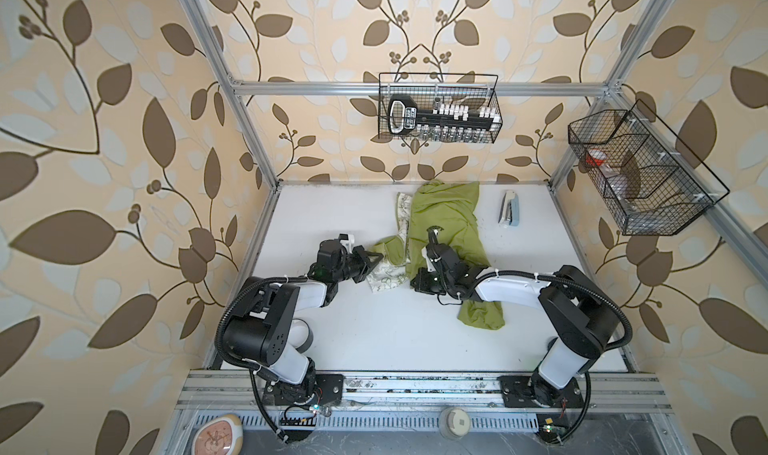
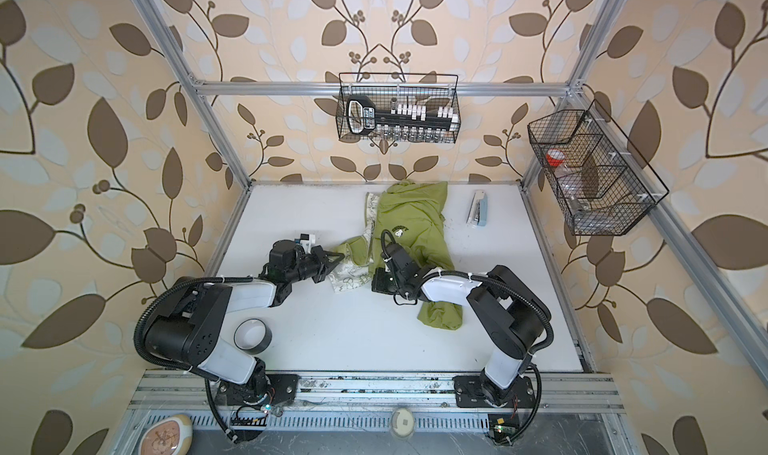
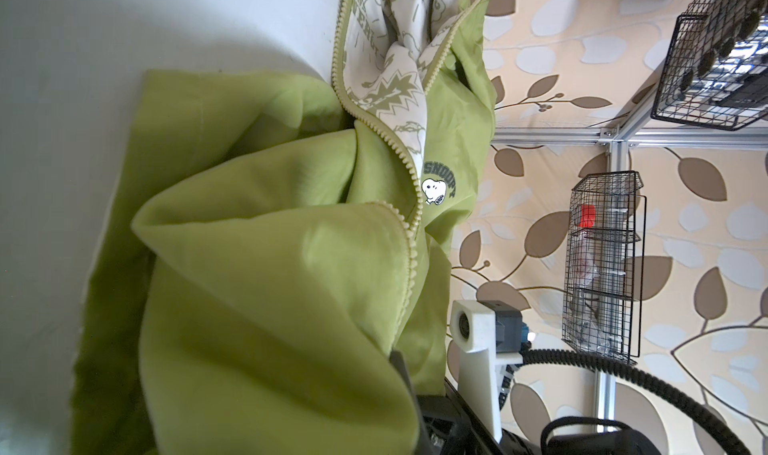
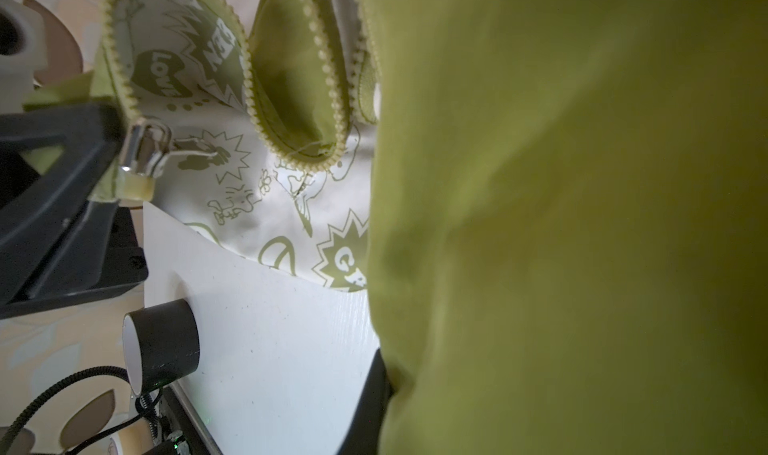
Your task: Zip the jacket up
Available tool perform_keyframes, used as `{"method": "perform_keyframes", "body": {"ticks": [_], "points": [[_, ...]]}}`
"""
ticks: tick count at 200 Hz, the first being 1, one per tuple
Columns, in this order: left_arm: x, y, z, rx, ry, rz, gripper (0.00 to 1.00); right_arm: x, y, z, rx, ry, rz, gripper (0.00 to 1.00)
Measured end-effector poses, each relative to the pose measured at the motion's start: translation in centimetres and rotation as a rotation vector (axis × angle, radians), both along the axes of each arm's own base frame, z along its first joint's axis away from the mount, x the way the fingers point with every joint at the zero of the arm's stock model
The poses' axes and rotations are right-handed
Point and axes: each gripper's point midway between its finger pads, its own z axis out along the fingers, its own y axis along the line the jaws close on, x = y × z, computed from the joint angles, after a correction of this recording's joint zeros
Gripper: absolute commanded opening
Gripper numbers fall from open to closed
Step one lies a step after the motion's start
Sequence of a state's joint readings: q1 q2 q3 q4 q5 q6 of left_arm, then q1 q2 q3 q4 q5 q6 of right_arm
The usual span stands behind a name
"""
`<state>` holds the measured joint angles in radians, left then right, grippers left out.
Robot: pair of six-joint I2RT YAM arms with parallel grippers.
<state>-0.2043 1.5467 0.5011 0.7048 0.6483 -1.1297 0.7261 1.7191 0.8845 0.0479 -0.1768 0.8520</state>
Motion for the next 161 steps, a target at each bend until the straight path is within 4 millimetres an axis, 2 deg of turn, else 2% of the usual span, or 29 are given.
{"method": "perform_keyframes", "body": {"ticks": [58, 85, 111, 134, 161], "points": [[-0.1, -0.1, 0.1, -0.003, -0.003, -0.006, 0.0, 0.0, 0.0, 0.3, 0.015, 0.002, 0.017, 0.0], [-0.2, -0.2, 0.9, -0.009, -0.018, -0.014, 0.0, 0.6, -0.3, 2.2, 0.047, -0.028, 0.008, 0.0], [-0.9, -0.5, 3.1, -0.022, -0.057, -0.037, 0.0, 1.8, -0.5, 5.9, 0.107, -0.105, -0.014, 0.0], [-1.0, -1.1, 6.0, -0.021, -0.118, -0.067, 0.0, 2.7, -0.7, 9.3, 0.164, -0.19, -0.036, 0.0], [-1.8, -1.9, 9.6, -0.021, -0.211, -0.098, 0.0, 3.7, -0.9, 11.5, 0.206, -0.251, -0.059, 0.0]]}}
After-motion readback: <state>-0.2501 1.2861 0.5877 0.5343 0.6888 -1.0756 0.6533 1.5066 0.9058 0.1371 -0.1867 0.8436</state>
